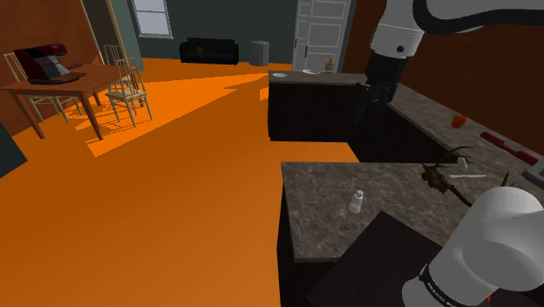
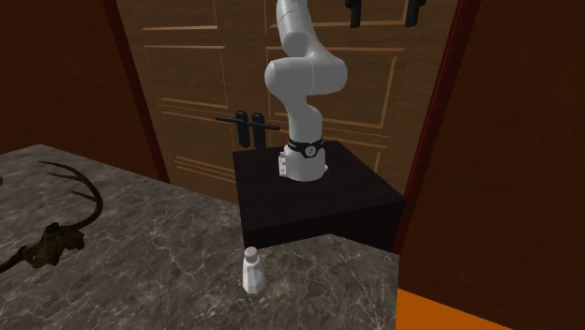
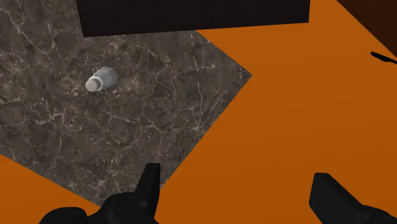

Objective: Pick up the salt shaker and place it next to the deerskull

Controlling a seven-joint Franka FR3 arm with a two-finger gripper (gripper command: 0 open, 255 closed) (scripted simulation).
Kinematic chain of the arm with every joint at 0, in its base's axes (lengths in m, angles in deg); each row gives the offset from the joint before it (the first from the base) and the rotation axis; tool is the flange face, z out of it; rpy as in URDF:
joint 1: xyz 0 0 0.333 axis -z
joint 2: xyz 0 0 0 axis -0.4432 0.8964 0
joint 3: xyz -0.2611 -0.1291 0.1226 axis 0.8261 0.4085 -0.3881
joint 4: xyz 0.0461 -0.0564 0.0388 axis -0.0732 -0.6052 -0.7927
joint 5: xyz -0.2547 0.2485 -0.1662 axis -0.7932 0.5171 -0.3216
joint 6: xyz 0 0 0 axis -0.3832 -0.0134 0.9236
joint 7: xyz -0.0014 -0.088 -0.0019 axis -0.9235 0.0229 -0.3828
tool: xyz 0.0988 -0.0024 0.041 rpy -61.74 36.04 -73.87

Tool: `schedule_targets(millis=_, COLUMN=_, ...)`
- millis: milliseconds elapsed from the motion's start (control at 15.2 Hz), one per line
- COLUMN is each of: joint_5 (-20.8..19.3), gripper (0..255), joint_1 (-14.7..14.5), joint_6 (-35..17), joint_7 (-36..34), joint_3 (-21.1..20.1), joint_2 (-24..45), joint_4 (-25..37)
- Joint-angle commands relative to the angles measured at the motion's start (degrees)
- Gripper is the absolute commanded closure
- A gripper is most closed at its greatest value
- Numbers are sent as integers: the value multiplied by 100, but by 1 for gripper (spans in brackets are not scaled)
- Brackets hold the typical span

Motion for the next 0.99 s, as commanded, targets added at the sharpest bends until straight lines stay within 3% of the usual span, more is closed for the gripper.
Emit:
schedule_targets(millis=0, joint_5=0, gripper=0, joint_1=0, joint_6=0, joint_7=0, joint_3=0, joint_2=0, joint_4=0)
schedule_targets(millis=924, joint_5=-745, gripper=0, joint_1=503, joint_6=-2354, joint_7=729, joint_3=766, joint_2=526, joint_4=-1956)
